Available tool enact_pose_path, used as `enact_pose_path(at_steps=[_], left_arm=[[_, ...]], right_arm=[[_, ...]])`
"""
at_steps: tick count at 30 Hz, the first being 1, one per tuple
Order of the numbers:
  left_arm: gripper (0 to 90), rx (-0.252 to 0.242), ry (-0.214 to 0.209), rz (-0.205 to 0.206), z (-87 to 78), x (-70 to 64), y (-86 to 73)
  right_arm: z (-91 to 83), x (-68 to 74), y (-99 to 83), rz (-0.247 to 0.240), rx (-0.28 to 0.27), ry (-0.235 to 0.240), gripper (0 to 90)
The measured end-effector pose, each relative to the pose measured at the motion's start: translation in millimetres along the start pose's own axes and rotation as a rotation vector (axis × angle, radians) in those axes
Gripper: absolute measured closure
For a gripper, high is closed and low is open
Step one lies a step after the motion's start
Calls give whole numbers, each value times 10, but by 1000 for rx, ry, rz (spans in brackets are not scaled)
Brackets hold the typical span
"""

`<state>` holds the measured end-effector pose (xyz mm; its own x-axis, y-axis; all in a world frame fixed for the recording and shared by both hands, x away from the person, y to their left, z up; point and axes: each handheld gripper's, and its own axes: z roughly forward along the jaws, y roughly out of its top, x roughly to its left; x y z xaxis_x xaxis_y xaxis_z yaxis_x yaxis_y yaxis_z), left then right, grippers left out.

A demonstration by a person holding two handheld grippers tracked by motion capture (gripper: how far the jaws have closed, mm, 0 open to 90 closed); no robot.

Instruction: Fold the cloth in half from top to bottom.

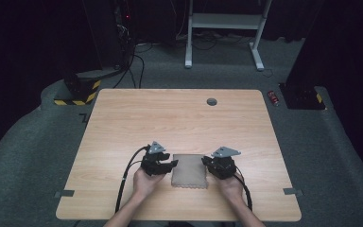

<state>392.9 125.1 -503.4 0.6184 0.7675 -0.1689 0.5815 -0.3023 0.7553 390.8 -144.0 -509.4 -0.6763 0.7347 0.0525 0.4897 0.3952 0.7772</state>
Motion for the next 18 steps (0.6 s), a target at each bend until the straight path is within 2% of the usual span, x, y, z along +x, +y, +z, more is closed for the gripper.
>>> enact_pose_path(at_steps=[4, 6, 8, 9, 11, 14, 18], left_arm=[[528, 26, 56, 35, 183, 19, 77], [535, 56, 87, 54, 263, 44, 61], [544, 53, 107, 69, 281, 69, 43], [543, 59, 114, 68, 274, 78, 48], [537, 66, 121, 72, 261, 93, 48], [524, 64, 123, 62, 262, 103, 47], [562, 65, 107, 72, 271, 105, 57]], right_arm=[[158, -37, 105, 46, -11, 20, 820], [246, -47, 133, 61, 21, 28, 817], [348, -93, 124, 63, 55, 9, 824], [348, -124, 119, 82, 47, 14, 819], [318, -139, 127, 75, 47, -24, 784], [260, -161, 119, 63, 49, -37, 723], [265, -231, 91, 82, 75, -32, 694]])
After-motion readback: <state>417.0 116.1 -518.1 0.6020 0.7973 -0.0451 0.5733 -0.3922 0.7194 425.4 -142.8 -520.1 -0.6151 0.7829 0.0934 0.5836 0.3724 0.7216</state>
